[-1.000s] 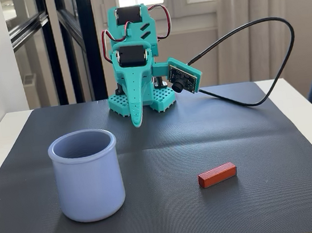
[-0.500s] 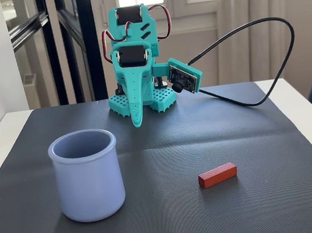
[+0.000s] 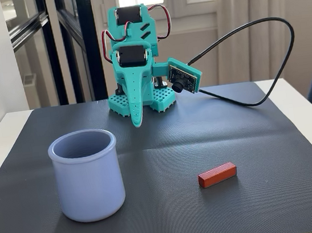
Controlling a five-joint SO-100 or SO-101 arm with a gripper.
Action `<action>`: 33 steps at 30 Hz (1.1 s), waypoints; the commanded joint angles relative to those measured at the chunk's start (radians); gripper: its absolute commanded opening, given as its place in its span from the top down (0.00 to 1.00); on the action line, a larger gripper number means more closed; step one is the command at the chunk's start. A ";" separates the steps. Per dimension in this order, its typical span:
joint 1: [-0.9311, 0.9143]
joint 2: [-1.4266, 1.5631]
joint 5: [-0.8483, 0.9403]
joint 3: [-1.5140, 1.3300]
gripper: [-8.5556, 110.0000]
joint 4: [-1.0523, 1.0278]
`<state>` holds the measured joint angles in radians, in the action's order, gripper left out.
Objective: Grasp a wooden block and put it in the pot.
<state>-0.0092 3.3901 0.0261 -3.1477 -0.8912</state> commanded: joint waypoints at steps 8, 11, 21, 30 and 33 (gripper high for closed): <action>0.000 0.006 -0.008 0.008 0.92 -0.002; 0.005 0.006 -0.026 0.018 0.92 -0.002; 0.044 -0.003 -0.044 0.161 0.86 -0.069; 0.202 -0.175 -0.018 0.287 0.86 -0.094; 0.301 -0.334 -0.009 0.377 0.86 -0.094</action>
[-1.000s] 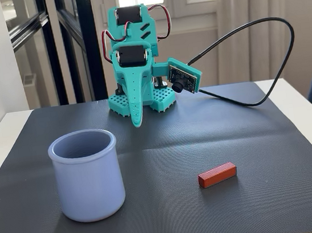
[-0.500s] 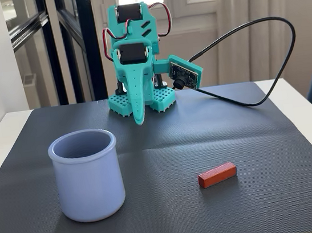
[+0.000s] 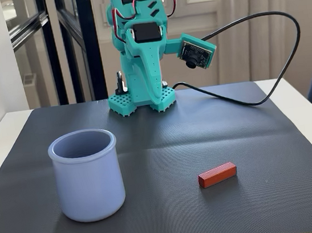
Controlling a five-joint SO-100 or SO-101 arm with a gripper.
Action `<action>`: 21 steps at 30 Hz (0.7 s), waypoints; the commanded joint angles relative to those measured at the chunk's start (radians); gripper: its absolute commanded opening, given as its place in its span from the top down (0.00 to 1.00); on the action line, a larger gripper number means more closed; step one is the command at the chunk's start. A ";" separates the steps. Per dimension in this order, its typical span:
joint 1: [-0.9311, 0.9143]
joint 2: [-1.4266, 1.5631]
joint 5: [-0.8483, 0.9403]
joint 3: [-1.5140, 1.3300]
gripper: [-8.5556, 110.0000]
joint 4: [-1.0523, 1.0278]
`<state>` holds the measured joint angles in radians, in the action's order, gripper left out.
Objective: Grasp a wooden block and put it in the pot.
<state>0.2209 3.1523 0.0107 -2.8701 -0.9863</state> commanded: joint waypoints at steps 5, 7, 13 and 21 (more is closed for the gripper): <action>0.213 -0.342 0.006 0.265 0.86 0.002; 0.256 -0.422 0.006 0.318 0.86 0.002; 0.367 -0.621 0.061 0.373 0.86 0.124; 0.365 -0.764 0.064 0.376 0.86 0.241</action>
<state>0.5844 2.4099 0.0644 -2.5403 -0.7869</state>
